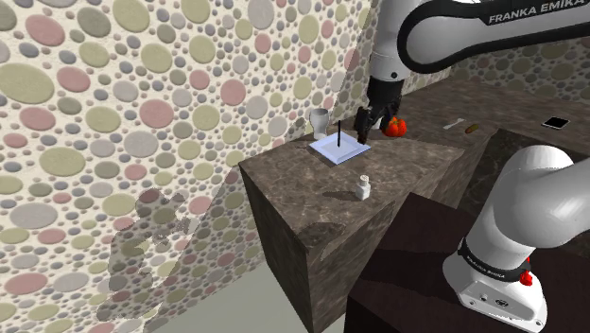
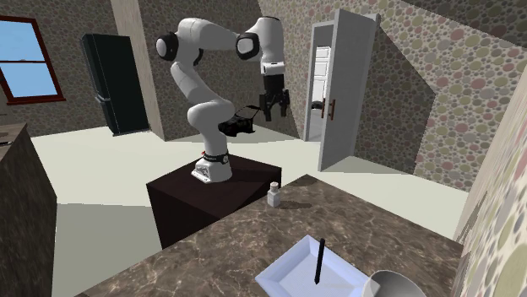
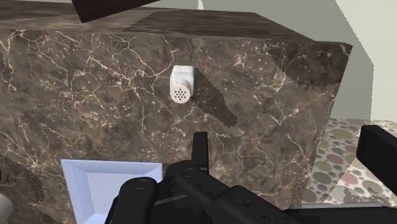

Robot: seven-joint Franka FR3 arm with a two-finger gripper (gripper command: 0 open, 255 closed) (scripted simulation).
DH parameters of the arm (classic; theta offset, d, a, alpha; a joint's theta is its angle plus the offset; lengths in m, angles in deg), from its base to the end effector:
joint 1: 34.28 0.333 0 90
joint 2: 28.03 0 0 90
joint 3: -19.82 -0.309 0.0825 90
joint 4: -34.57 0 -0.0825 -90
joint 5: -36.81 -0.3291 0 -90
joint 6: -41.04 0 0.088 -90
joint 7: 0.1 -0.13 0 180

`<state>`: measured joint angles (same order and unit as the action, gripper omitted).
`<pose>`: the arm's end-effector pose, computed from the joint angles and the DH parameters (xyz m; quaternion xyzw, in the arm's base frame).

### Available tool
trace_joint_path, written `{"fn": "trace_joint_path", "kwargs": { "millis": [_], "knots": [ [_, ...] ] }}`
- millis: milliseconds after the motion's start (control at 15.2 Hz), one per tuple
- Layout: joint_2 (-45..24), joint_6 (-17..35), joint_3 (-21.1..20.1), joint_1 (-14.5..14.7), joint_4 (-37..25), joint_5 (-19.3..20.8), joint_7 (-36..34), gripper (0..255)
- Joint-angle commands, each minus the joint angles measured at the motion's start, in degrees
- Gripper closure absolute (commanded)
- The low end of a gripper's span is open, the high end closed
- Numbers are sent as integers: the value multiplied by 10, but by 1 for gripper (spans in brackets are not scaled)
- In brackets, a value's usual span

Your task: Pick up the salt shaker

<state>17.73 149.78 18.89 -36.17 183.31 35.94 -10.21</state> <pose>0.2760 -0.0027 0.4936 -0.9937 0.1005 -0.0500 0.0054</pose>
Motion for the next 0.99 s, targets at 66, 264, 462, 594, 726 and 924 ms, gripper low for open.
{"fn": "trace_joint_path", "kwargs": {
  "millis": [66,264,462,594,726,924],
  "knots": [
    [-26,63,0,-11,39,13,-3,0],
    [-58,126,0,-24,74,27,-8,0],
    [-101,193,0,-39,102,44,-15,0],
    [-135,240,0,-51,116,57,-22,0],
    [-174,288,-1,-64,127,72,-30,0],
    [-241,360,-4,-89,136,101,-49,0]
  ]
}}
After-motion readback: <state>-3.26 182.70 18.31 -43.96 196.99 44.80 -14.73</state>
